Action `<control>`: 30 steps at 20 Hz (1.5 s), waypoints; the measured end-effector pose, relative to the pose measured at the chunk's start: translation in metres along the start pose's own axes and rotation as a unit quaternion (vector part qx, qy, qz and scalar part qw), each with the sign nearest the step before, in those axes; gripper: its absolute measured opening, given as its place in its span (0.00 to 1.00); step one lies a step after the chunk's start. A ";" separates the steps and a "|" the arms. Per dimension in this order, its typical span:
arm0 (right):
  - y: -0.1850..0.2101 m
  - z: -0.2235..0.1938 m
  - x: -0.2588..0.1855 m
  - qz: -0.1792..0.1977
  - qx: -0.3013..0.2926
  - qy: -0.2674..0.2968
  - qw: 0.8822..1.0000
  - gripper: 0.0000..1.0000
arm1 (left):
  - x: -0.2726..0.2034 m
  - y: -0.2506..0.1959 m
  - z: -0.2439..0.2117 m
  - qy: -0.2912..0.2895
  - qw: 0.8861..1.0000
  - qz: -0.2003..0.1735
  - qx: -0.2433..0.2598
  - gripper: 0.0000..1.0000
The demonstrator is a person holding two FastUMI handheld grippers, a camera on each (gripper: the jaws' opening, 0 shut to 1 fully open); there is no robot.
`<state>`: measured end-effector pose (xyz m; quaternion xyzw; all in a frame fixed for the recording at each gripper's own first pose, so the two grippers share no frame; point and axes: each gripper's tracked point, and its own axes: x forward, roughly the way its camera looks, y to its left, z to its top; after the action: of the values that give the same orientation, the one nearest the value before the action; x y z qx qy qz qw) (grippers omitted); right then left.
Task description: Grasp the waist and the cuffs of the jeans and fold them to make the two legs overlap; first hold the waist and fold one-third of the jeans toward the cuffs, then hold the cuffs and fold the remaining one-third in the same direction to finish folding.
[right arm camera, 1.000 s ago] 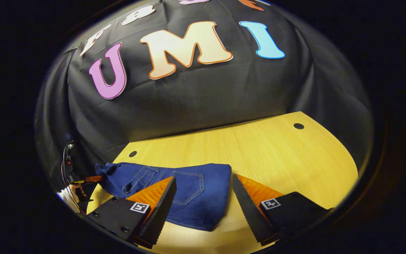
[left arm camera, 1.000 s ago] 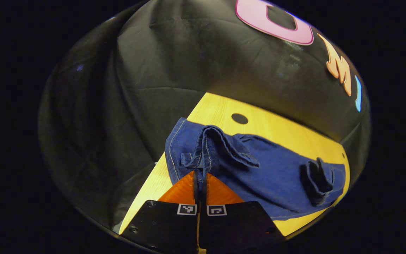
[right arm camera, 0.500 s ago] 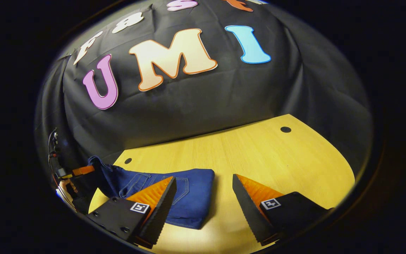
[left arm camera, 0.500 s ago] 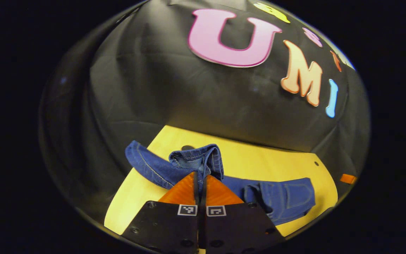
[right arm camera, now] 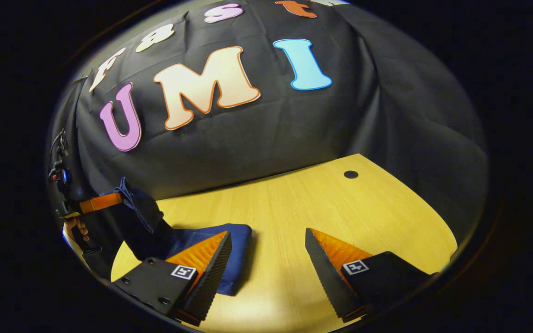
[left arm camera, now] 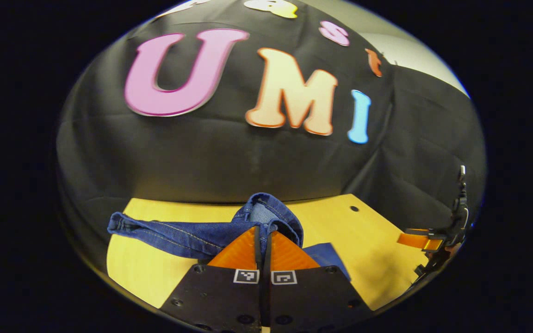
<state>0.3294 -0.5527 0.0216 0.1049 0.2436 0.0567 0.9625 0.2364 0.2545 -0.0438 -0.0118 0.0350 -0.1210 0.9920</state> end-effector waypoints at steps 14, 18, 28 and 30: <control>-0.060 -0.013 -0.018 -0.029 0.027 0.008 0.999 0.98 | -0.101 0.038 -0.133 0.228 0.925 -0.088 0.289 0.00; -0.070 -0.017 -0.022 -0.037 0.029 0.010 0.999 0.99 | -0.104 0.034 -0.137 0.239 0.897 -0.105 0.357 0.08; -0.103 -0.015 -0.037 -0.065 0.039 0.003 0.997 0.94 | -0.126 -0.006 -0.138 0.214 0.901 -0.166 0.340 0.93; -0.105 -0.012 -0.042 -0.068 0.040 0.001 0.997 0.94 | -0.136 -0.018 -0.125 0.191 0.909 -0.172 0.329 0.95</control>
<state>0.2929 -0.6595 0.0063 0.1266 0.2529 -0.0186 0.9590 0.0914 0.2682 -0.1591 0.3327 0.1791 -0.2940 0.8780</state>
